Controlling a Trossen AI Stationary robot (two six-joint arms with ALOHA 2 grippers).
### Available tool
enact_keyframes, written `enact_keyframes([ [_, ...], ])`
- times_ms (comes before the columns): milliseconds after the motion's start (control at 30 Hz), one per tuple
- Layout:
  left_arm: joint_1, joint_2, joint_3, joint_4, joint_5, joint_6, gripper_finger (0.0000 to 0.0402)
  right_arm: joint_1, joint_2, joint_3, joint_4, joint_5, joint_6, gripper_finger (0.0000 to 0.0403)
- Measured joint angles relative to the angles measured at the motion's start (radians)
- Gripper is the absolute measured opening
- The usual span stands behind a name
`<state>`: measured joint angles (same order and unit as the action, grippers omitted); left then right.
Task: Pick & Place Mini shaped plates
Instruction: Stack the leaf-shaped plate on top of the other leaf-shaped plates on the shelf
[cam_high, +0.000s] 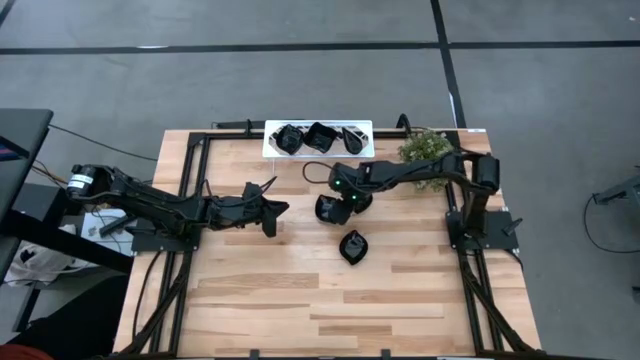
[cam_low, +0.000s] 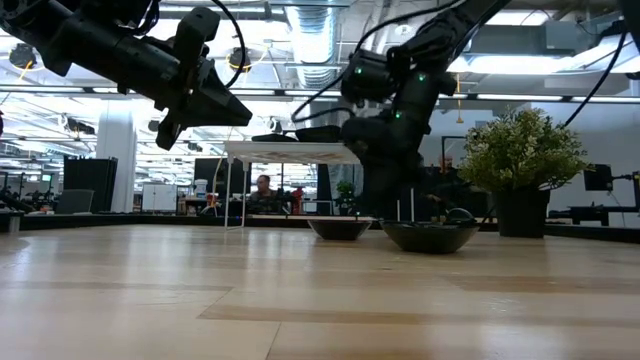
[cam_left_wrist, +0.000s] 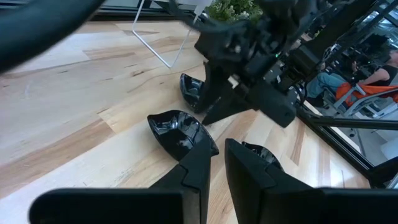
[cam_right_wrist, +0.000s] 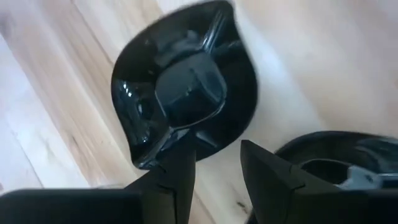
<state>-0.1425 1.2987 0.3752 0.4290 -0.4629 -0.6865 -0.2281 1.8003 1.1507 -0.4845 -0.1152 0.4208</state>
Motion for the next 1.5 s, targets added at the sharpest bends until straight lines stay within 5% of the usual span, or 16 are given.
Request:
enact_keyframes([
  [300,0.000,0.000,0.000,0.000,0.000,-0.001,0.0049,-0.003,0.067,-0.001,0.039,-0.070,0.054,0.0123],
  [1500,0.000,0.000,0.000,0.014,0.000,0.000,0.0049,-0.011,0.070,-0.005,0.144,-0.059,0.104,0.0099],
])
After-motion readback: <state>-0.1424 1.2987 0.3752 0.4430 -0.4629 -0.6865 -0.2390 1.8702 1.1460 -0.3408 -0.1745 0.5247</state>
